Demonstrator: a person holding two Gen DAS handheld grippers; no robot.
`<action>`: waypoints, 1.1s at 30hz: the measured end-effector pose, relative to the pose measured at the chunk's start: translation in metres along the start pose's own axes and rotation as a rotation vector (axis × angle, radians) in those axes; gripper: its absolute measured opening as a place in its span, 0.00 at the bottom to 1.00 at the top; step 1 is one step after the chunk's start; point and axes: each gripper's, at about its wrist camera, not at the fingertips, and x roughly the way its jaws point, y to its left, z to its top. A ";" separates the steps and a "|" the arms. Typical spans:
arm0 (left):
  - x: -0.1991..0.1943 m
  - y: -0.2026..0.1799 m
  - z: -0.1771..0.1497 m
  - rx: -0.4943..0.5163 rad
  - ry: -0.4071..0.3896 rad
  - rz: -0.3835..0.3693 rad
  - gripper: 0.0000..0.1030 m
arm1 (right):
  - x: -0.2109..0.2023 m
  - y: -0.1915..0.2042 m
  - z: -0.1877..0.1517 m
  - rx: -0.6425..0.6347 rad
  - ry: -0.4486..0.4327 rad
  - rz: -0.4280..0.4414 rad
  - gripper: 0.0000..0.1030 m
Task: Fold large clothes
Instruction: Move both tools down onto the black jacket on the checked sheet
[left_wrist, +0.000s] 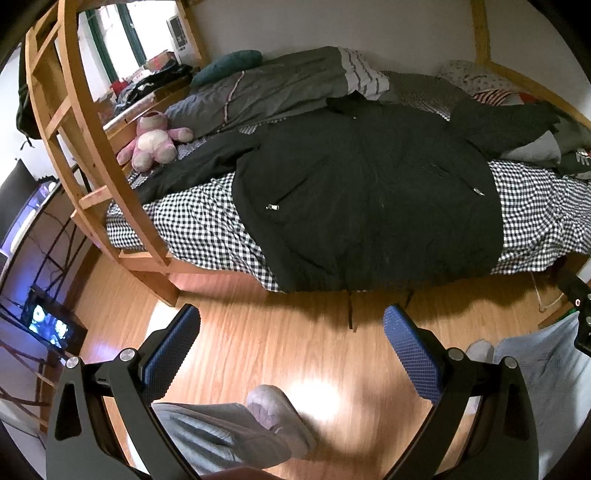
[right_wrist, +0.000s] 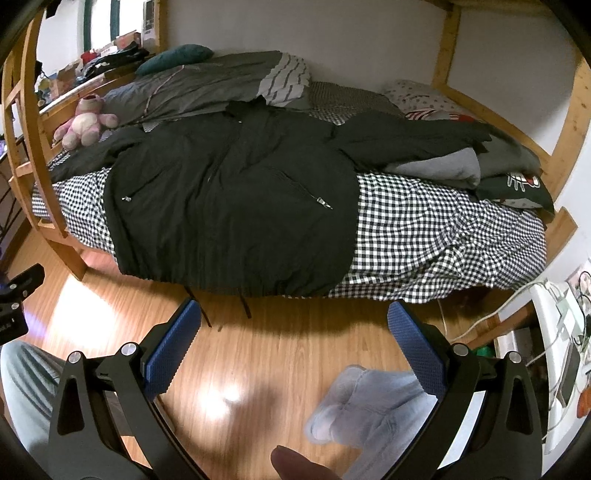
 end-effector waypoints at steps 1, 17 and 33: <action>0.003 0.000 0.004 -0.003 0.000 -0.002 0.95 | 0.004 -0.001 0.004 0.000 0.001 0.000 0.97; 0.059 -0.014 0.069 -0.014 0.023 0.016 0.95 | 0.075 -0.004 0.074 -0.010 0.027 0.024 0.97; 0.122 0.041 0.147 -0.255 0.058 0.131 0.95 | 0.177 0.006 0.168 -0.045 0.049 0.231 0.97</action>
